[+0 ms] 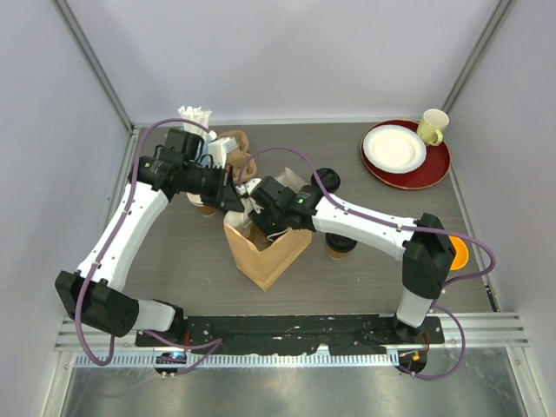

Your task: Pack the takeout coffee

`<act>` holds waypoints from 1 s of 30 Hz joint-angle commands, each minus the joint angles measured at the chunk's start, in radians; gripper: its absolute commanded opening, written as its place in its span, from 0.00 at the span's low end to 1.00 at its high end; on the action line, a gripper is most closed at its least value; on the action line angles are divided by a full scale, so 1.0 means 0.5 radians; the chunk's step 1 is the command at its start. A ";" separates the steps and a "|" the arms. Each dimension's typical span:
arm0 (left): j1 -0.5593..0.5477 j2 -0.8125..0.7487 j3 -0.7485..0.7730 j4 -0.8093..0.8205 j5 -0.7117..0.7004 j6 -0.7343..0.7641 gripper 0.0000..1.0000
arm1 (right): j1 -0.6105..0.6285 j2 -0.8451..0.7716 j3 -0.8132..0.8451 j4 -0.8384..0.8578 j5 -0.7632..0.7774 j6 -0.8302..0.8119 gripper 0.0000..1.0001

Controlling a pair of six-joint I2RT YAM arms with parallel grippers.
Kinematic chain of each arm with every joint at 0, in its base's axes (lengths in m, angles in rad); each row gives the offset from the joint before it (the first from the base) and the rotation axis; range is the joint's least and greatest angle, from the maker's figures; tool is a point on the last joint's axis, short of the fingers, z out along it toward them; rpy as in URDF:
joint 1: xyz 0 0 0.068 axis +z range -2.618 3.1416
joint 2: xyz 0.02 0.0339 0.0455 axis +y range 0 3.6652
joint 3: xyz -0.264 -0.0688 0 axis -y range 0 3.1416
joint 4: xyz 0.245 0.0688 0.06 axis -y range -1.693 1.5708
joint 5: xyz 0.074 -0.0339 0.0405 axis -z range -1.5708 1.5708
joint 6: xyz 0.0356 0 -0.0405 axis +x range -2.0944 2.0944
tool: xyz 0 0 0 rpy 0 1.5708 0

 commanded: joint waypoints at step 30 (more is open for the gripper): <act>-0.085 -0.312 -0.023 -0.050 -0.089 0.463 0.00 | 0.072 -0.111 0.682 -0.482 -0.213 0.055 0.89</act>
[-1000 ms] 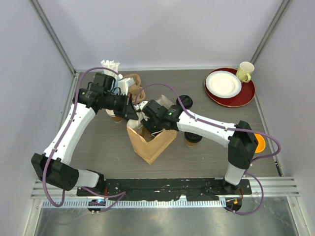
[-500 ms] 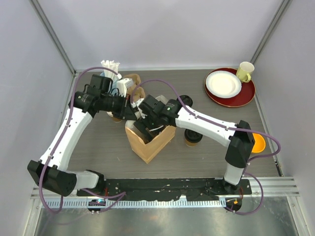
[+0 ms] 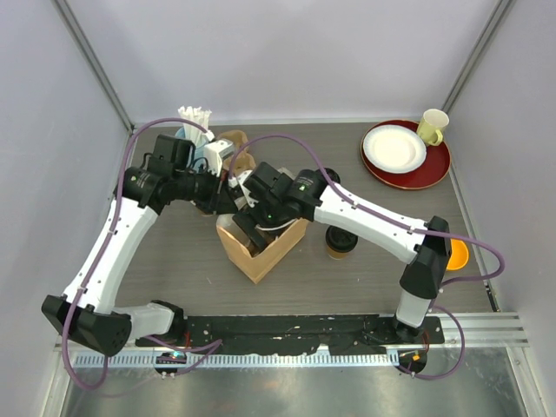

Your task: Pack the takeout coffee

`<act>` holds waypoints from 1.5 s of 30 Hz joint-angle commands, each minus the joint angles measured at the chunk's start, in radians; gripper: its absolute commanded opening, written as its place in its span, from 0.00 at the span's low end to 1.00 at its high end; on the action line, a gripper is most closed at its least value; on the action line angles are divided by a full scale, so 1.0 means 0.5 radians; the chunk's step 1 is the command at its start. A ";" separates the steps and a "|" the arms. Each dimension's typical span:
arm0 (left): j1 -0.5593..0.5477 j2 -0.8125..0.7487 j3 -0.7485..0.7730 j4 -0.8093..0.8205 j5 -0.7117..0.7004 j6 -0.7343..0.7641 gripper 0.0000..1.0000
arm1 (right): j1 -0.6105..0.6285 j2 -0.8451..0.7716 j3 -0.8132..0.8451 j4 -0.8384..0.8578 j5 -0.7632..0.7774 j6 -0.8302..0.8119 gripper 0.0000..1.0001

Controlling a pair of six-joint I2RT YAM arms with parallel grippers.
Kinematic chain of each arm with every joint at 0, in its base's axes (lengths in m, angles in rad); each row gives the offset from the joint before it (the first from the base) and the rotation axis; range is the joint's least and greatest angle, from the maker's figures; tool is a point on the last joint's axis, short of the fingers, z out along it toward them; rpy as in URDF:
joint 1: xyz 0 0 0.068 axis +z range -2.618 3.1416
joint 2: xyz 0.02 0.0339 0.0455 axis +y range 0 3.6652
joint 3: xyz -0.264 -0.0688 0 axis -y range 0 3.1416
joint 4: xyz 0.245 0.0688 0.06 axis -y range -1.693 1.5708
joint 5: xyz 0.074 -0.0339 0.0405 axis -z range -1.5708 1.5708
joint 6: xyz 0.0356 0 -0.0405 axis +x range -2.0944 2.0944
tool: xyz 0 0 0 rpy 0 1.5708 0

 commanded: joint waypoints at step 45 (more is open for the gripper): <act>-0.078 0.020 -0.019 -0.303 0.114 0.293 0.00 | -0.202 -0.340 0.677 0.371 -0.119 0.377 0.97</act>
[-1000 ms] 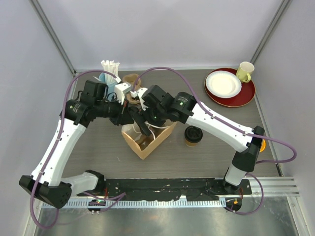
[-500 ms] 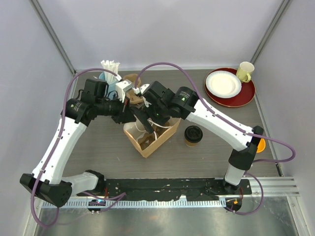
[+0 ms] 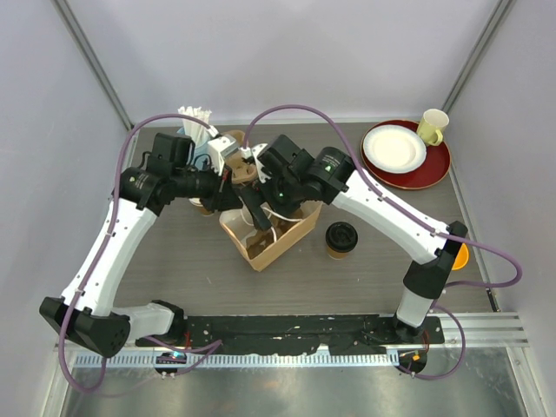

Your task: Pack the takeout coffee

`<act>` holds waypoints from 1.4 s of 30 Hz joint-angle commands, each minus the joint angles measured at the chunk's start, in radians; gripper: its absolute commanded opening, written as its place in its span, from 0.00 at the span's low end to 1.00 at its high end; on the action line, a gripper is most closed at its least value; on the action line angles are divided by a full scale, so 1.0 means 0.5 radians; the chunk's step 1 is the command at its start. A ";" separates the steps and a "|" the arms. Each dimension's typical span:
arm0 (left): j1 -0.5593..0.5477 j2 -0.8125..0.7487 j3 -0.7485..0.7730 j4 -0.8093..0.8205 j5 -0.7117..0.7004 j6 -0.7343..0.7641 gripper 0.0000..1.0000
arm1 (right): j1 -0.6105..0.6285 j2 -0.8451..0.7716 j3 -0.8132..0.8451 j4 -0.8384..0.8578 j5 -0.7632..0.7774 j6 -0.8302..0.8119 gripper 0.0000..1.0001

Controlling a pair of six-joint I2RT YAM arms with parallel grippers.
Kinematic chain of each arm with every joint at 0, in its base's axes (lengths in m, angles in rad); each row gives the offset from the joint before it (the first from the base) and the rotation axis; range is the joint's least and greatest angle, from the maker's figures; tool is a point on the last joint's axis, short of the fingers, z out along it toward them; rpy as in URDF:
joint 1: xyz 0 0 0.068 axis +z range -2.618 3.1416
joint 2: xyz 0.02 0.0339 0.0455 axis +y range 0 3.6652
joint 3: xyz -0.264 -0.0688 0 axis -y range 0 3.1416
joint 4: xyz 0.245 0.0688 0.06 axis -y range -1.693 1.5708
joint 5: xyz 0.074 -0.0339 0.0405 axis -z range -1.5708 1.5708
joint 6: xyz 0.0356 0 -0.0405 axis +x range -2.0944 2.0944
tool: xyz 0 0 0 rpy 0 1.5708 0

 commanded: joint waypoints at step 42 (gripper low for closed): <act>-0.031 0.031 0.106 -0.420 -0.181 0.385 0.00 | -0.464 -0.464 -0.206 0.755 -0.091 0.441 0.93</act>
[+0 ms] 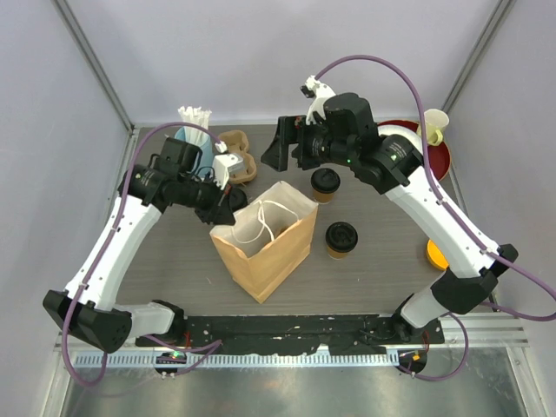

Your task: Pack the takeout coffee

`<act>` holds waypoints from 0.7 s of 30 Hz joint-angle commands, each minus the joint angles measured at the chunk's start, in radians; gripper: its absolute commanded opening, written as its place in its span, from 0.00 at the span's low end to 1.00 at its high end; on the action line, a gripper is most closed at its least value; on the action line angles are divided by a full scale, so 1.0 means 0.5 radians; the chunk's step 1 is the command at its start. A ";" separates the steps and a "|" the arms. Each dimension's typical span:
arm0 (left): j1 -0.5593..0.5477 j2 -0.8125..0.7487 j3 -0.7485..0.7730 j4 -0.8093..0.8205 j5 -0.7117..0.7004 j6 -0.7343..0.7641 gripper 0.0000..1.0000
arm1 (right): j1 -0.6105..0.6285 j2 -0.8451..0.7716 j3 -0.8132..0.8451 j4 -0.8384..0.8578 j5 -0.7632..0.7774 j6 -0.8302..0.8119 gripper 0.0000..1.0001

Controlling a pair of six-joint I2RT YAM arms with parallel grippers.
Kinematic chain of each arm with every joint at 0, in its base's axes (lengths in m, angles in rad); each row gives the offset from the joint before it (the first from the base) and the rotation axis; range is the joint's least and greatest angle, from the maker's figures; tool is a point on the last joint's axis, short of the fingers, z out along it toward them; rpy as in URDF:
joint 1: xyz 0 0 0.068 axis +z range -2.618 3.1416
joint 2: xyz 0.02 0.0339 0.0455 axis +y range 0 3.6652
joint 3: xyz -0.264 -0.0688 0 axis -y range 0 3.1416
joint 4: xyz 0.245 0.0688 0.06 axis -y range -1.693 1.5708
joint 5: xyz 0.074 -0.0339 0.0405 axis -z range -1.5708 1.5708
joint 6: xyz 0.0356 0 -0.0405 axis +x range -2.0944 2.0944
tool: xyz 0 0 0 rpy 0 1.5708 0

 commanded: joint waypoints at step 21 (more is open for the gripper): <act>-0.523 -0.255 0.295 -0.115 -0.770 0.402 0.00 | -0.117 -0.213 -0.308 -0.021 0.269 -0.067 0.92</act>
